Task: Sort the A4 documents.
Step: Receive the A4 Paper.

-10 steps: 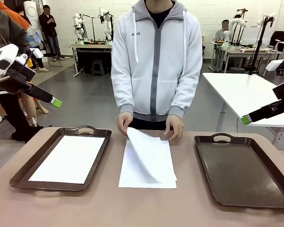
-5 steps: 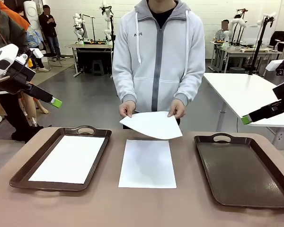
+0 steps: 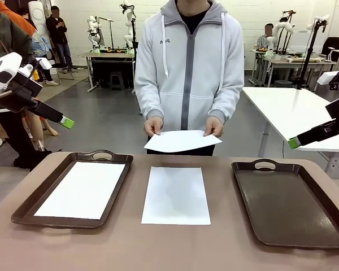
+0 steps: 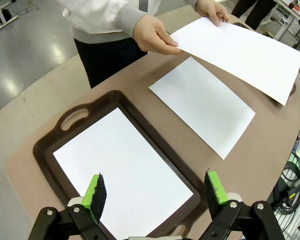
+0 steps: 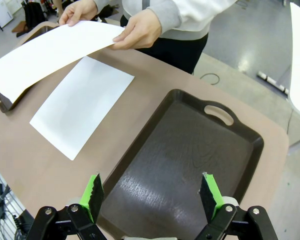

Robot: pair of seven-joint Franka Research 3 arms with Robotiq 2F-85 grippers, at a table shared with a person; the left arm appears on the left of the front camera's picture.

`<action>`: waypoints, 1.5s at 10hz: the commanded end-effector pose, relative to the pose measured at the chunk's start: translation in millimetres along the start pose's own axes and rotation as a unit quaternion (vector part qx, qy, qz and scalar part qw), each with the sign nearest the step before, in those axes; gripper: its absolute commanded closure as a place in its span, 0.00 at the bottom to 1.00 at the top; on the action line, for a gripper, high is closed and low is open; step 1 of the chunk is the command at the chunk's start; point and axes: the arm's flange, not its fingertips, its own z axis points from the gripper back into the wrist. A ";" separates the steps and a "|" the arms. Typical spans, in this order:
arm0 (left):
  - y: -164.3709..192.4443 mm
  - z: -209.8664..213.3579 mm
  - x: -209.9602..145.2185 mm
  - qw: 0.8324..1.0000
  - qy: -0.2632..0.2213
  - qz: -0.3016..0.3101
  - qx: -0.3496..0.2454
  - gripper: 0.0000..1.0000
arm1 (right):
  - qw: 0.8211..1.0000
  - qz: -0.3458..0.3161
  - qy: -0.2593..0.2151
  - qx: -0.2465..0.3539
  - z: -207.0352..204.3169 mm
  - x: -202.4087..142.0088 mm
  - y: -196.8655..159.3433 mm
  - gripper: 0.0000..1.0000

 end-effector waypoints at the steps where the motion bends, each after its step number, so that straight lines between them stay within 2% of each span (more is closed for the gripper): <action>1: -0.5 -0.3 -2.4 1.000 0.000 -0.007 0.009 0.00 | 1.000 0.000 0.000 0.003 -1.1 -0.3 -0.2 0.00; 15: -0.5 -0.3 -2.4 1.000 0.000 -0.007 0.009 0.00 | 1.000 0.000 0.000 0.003 -1.1 -0.3 -0.2 0.00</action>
